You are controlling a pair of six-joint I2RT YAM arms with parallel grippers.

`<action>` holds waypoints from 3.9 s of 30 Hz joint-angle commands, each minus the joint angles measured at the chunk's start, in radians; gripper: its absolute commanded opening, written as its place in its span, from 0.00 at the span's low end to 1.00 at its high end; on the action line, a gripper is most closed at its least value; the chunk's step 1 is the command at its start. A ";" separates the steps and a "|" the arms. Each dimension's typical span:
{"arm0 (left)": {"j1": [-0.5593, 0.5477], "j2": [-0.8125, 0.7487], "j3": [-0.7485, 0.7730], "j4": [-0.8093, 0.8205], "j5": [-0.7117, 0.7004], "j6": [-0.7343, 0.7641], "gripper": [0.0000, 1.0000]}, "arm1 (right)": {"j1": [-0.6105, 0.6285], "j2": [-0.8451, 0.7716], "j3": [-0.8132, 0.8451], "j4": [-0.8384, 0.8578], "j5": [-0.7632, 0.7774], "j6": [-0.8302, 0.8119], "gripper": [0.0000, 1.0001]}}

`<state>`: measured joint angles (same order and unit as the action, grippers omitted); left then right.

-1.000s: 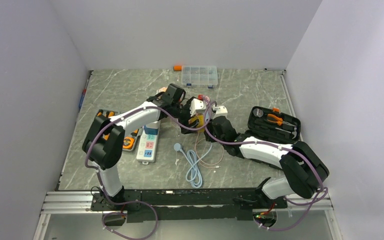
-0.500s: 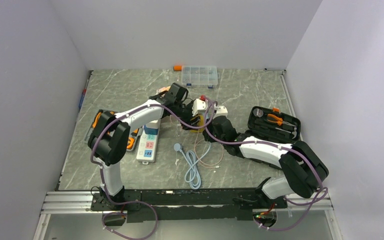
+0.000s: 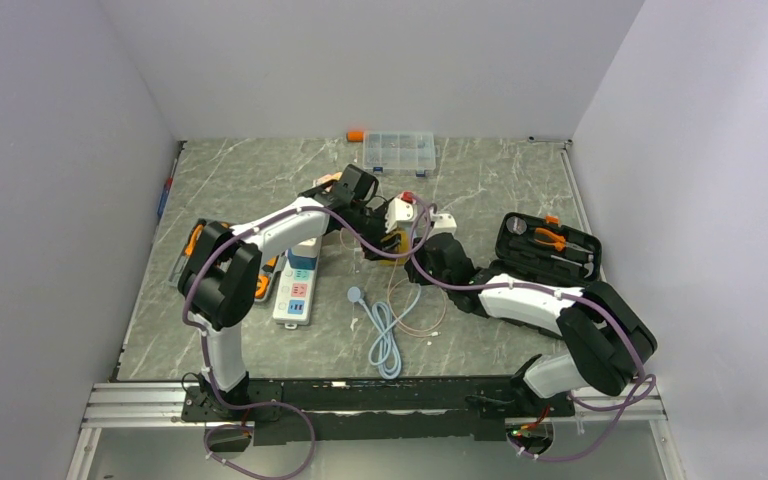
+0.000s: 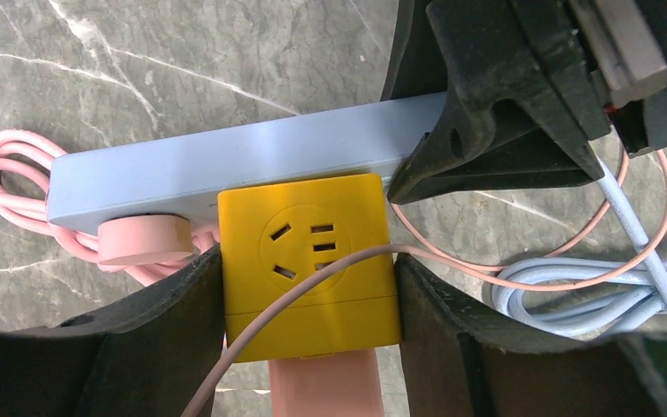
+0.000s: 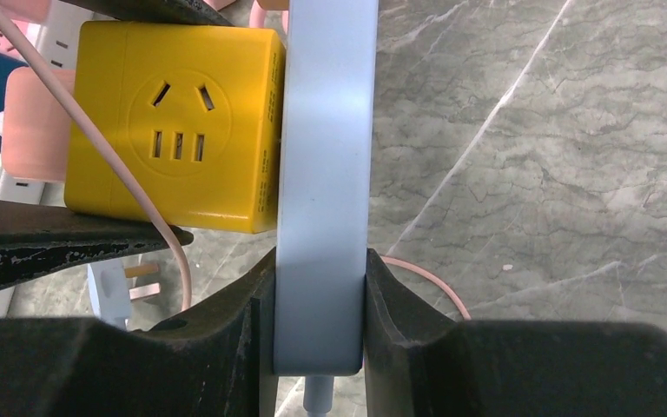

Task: Pull the plug off the socket
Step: Remove the plug from the socket, then place the plug at the center of the board, then remove the plug from the socket.

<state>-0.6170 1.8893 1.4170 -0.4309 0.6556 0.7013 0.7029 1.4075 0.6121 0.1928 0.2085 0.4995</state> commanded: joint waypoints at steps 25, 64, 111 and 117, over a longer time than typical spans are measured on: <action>0.106 -0.096 -0.083 -0.255 -0.053 0.256 0.00 | -0.024 0.128 0.018 -0.085 0.363 0.066 0.00; 0.046 -0.087 -0.009 -0.385 -0.064 0.132 0.99 | -0.344 0.002 0.069 0.008 -0.136 0.060 0.78; 0.035 0.129 0.267 0.090 -0.017 0.158 0.99 | -0.306 0.109 0.315 0.062 -0.488 0.033 0.00; 0.034 0.137 0.237 0.147 -0.063 0.175 0.99 | -0.301 0.089 0.317 0.062 -0.525 0.036 0.00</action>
<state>-0.5823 2.0438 1.6520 -0.3515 0.6167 0.8345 0.3935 1.5784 0.8600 0.1570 -0.2375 0.5343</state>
